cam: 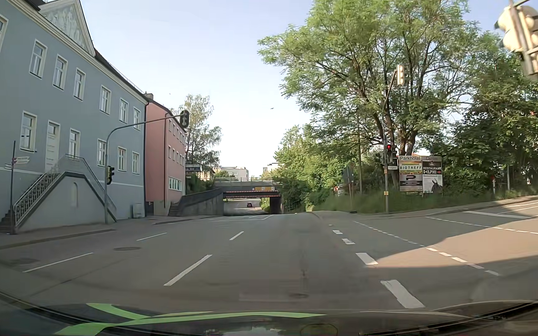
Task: Follow the waypoints while adhering to traffic rules and regulations
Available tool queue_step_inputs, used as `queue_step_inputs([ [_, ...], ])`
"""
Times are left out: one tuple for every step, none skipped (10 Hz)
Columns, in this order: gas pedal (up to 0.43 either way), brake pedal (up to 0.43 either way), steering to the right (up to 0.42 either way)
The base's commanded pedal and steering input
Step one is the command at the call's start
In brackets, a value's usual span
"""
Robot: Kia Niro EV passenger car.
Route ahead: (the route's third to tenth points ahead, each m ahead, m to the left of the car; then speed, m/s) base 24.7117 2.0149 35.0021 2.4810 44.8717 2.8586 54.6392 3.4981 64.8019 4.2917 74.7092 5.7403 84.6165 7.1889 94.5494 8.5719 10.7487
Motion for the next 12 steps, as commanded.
queue_step_inputs([
  [0.220, 0.000, 0.001],
  [0.197, 0.000, 0.001],
  [0.189, 0.000, 0.001],
  [0.189, 0.000, 0.001],
  [0.177, 0.000, -0.001],
  [0.169, 0.000, -0.003],
  [0.138, 0.000, -0.009],
  [0.138, 0.000, -0.014],
  [0.138, 0.000, -0.016],
  [0.138, 0.000, -0.014],
  [0.130, 0.000, -0.009],
  [0.118, 0.000, -0.005],
])
